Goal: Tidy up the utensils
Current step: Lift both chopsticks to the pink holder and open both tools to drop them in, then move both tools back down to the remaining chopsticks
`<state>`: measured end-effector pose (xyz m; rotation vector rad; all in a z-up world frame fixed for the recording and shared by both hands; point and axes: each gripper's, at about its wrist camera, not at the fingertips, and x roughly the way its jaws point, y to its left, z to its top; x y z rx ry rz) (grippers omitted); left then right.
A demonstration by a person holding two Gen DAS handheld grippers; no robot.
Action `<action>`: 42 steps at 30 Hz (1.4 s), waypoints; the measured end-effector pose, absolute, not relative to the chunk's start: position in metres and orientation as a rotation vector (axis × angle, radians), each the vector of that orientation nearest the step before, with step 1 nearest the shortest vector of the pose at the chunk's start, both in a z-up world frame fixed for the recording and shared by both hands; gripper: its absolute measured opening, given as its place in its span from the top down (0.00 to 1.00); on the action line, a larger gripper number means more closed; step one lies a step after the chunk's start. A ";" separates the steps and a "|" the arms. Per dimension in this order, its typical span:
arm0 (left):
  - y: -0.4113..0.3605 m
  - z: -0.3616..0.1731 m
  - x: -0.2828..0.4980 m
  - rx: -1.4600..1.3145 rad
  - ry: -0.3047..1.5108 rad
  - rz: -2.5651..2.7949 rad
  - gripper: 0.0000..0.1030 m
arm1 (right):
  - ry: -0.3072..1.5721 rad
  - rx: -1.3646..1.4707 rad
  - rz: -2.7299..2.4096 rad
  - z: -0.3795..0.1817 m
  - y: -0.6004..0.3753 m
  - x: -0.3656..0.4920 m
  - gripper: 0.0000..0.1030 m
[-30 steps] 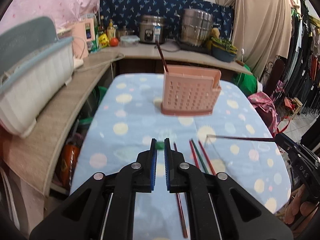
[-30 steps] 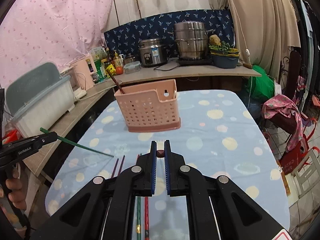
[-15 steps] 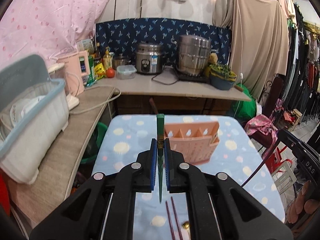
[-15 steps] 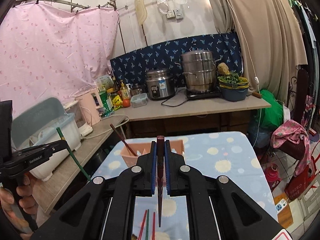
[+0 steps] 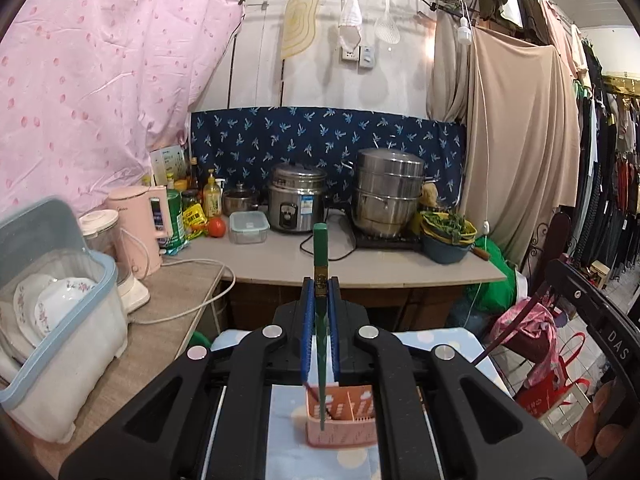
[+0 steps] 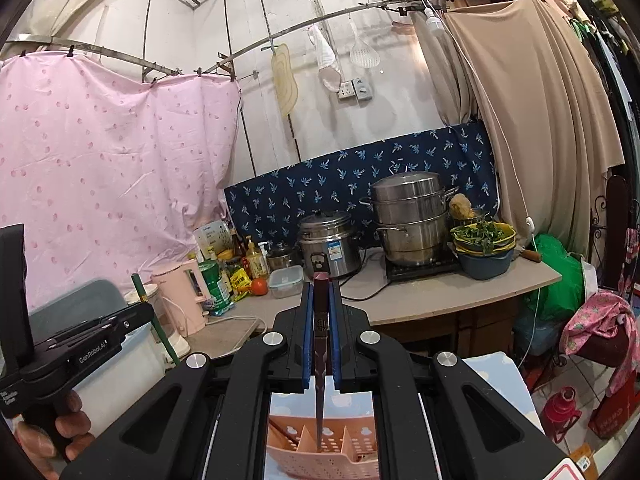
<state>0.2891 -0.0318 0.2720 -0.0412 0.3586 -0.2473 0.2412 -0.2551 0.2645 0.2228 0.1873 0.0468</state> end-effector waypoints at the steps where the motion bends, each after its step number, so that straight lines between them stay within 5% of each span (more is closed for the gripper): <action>1: -0.035 0.271 0.294 -0.040 0.351 -0.252 0.93 | 0.190 0.224 0.046 0.263 -0.254 0.248 0.93; 20: -0.052 0.168 0.358 -0.023 0.509 -0.239 0.93 | 0.445 0.241 0.051 0.146 -0.246 0.322 0.92; 23: -0.052 0.164 0.354 -0.019 0.502 -0.221 0.82 | 0.436 0.238 0.037 0.146 -0.247 0.317 0.84; 25: -0.051 0.164 0.349 -0.004 0.492 -0.207 0.65 | 0.427 0.243 0.031 0.148 -0.248 0.313 0.80; 29: -0.047 0.167 0.332 0.015 0.472 -0.198 0.54 | 0.405 0.252 0.036 0.156 -0.251 0.293 0.70; 42: -0.013 0.139 0.247 0.035 0.594 -0.189 0.48 | 0.459 0.220 0.046 0.143 -0.244 0.175 0.68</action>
